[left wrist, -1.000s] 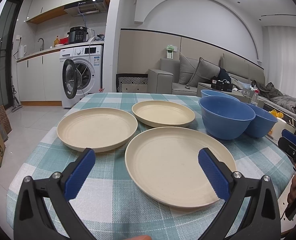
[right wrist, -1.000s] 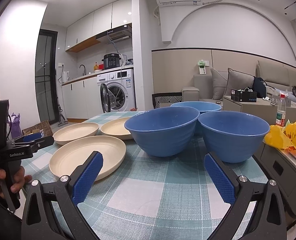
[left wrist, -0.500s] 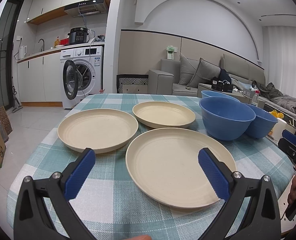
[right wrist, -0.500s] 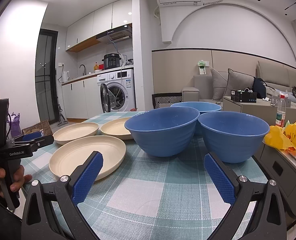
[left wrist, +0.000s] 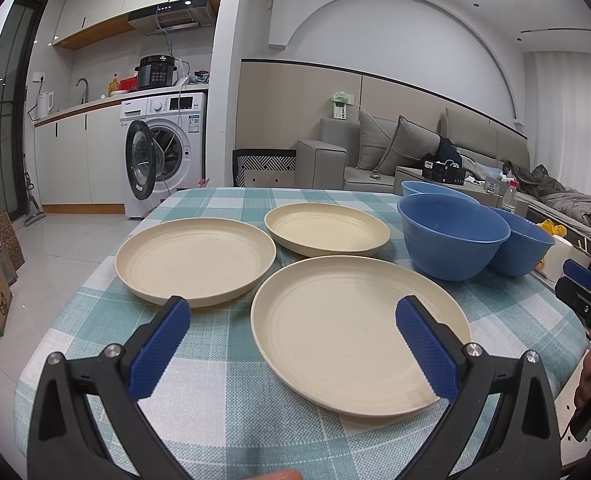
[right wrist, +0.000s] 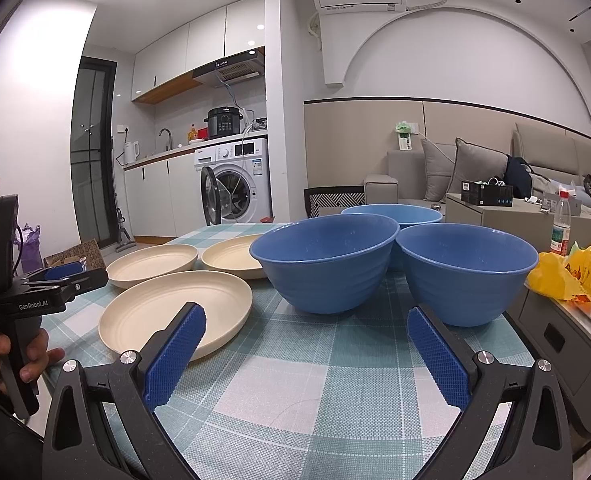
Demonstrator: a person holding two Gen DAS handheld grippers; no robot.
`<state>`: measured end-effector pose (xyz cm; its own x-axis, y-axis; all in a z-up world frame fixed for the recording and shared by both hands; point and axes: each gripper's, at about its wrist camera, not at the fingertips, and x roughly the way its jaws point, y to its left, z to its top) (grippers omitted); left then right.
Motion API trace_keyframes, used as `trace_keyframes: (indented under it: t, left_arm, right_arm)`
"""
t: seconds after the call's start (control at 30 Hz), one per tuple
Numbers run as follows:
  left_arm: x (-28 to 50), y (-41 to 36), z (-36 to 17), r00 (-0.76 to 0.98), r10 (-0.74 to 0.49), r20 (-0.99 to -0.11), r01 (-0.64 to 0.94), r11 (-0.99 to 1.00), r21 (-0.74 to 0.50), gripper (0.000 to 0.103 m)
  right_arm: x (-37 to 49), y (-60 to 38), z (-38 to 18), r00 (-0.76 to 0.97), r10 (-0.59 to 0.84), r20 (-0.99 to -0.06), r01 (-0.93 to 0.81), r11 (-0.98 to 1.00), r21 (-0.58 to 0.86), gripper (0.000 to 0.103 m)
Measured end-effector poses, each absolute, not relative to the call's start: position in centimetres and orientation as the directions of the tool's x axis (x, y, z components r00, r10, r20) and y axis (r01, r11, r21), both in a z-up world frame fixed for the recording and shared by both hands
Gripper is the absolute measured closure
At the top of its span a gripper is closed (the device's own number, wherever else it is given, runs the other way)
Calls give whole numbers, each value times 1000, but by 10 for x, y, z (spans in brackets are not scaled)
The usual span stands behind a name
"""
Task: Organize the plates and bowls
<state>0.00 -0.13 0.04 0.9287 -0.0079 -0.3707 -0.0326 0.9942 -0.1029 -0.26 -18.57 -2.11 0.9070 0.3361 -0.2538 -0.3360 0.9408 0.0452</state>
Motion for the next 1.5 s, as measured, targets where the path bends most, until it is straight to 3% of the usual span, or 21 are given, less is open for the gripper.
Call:
trace_keyframes:
  t: [1.5]
  left_arm:
    - [5,-3,9,918,23,-397,-49,997,-56,0]
  right_arm:
    - [14,-189,-3,900,330,-286,-322,944,74,0]
